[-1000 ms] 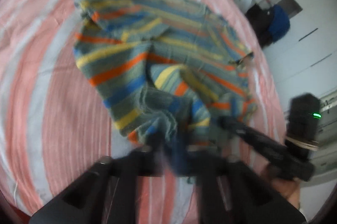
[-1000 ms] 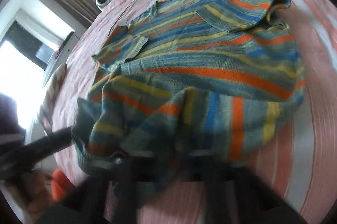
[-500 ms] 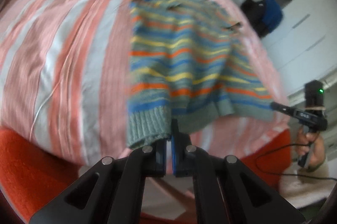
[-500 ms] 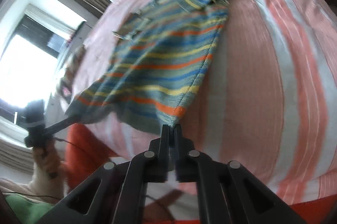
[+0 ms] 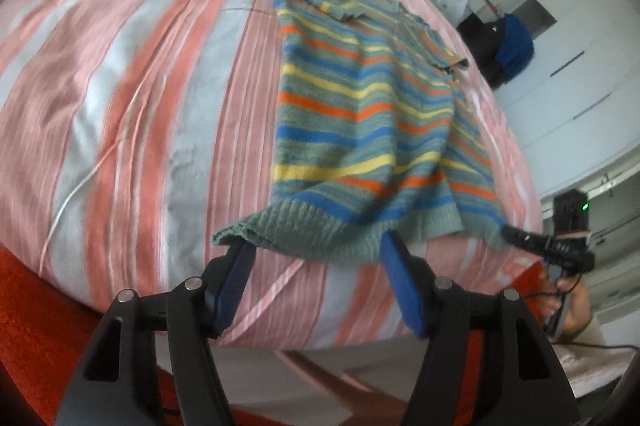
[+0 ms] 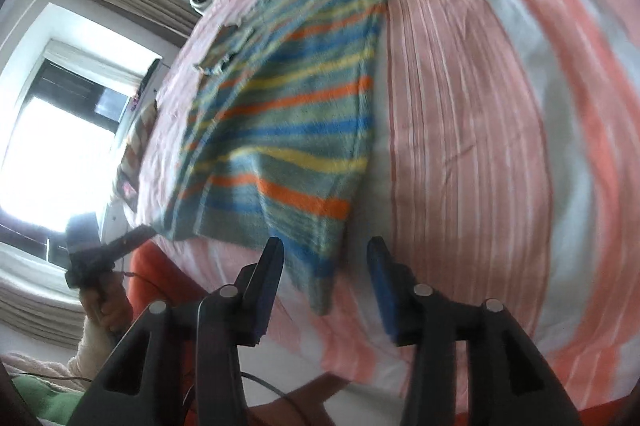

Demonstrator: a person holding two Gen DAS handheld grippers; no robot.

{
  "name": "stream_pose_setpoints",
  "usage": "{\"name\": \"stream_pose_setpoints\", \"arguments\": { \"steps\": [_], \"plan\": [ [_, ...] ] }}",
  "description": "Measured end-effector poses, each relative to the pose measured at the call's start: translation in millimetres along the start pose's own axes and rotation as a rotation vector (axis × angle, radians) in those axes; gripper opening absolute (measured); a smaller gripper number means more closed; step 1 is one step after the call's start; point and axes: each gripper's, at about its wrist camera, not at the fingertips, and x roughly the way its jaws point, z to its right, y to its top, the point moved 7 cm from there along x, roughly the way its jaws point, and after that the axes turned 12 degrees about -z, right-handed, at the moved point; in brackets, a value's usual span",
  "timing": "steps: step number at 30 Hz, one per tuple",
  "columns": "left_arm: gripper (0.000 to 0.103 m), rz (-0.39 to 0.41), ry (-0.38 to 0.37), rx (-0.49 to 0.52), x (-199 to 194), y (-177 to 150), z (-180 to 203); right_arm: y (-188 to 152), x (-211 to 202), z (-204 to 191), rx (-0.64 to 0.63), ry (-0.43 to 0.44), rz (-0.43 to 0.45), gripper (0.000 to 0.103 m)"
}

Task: Fold small clothes
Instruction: 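Grasp the ribbed hem with the left gripper while the right gripper grasps the hem, then pull the hem with both grippers to spread the sweater flat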

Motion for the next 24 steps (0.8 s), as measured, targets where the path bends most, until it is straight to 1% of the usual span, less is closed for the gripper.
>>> {"name": "stream_pose_setpoints", "arguments": {
  "steps": [1, 3, 4, 5, 6, 8, 9, 11, 14, 15, 16, 17, 18, 19, 20, 21, 22, 24],
  "plan": [
    [0.067, 0.010, -0.015, -0.002, -4.2, -1.7, 0.3, -2.3, 1.5, -1.2, 0.002, 0.016, -0.004, 0.044],
    [0.076, 0.029, -0.067, -0.005, -14.3, -2.9, -0.5, -7.1, 1.7, -6.2, -0.016, 0.048, -0.006, 0.044],
    [0.077, 0.032, -0.081, -0.007, -15.8, -3.1, -0.9, -8.0, 0.8, -8.7, -0.028, 0.050, -0.002, 0.045],
    [0.077, 0.028, -0.081, -0.010, -13.6, -2.2, -1.3, -8.2, 0.2, -10.0, -0.036, 0.049, 0.004, 0.046],
    [0.077, 0.015, -0.061, -0.015, -8.1, -0.3, -2.8, -6.9, -0.2, -11.6, -0.043, 0.050, 0.011, 0.046],
    [0.077, 0.000, -0.045, -0.023, 1.4, 3.4, -5.5, -2.3, 1.1, -10.9, -0.044, 0.050, 0.019, 0.046],
    [0.077, -0.007, -0.049, -0.039, 5.0, 5.5, -8.3, 0.7, 2.9, -10.7, -0.041, 0.050, 0.021, 0.046],
    [0.077, -0.009, -0.083, -0.077, 5.3, 7.1, -13.3, 3.9, 5.1, -12.0, -0.041, 0.054, 0.024, 0.046],
    [0.077, 0.033, -0.143, -0.119, -11.7, 6.3, -22.4, 2.1, 0.4, -16.8, -0.064, 0.055, 0.021, 0.046],
    [0.077, 0.046, -0.154, -0.113, -19.0, 4.9, -23.2, 1.1, -0.6, -18.6, -0.070, 0.049, 0.022, 0.046],
    [0.077, 0.043, -0.153, -0.092, -22.2, 2.5, -21.1, 1.4, -1.6, -19.2, -0.074, 0.040, 0.028, 0.046],
    [0.077, 0.034, -0.147, -0.067, -22.7, 0.5, -18.3, 2.3, -2.5, -17.9, -0.075, 0.028, 0.035, 0.046],
    [0.077, 0.013, -0.126, -0.019, -21.6, -2.9, -11.8, 4.6, -1.0, -15.8, -0.074, 0.008, 0.038, 0.045],
    [0.077, 0.001, -0.104, 0.018, -20.1, -5.8, -6.5, 6.3, 0.5, -13.4, -0.075, -0.010, 0.033, 0.029],
    [0.077, -0.016, -0.078, 0.057, -17.8, -8.9, -0.5, 7.0, 1.8, -10.4, -0.075, -0.028, 0.024, 0.004],
    [0.077, -0.032, -0.046, 0.098, -16.5, -12.7, 5.1, 7.2, 0.2, -6.9, -0.071, -0.054, 0.018, 0.004],
    [0.077, -0.032, -0.034, 0.110, -17.0, -13.1, 5.8, 6.5, -5.5, -3.1, -0.071, -0.070, 0.015, 0.004],
    [0.077, -0.011, -0.026, 0.100, -22.0, -11.8, 1.4, 5.1, -25.3, 8.2, -0.072, -0.149, 0.031, 0.004]
  ]
}}
